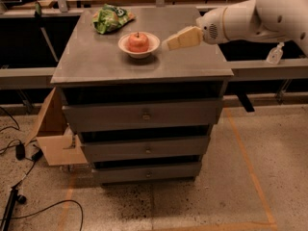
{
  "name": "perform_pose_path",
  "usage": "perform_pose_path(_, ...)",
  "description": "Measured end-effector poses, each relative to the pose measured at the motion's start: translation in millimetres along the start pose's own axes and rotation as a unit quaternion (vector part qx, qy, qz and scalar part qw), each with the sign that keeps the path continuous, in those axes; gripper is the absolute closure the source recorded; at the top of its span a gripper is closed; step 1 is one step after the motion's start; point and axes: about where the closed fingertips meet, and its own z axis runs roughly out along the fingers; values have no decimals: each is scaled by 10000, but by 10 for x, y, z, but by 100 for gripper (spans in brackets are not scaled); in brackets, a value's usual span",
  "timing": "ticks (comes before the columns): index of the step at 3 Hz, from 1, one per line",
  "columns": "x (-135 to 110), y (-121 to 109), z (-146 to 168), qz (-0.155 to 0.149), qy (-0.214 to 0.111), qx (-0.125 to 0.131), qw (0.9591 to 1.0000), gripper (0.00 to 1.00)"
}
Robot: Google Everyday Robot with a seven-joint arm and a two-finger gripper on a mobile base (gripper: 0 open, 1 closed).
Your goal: Pick apple from paper bowl and place on counter
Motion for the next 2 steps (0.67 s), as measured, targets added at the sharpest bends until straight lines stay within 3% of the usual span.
perform_pose_path(2,-67,1,620,-95,-115,-120,9998,0)
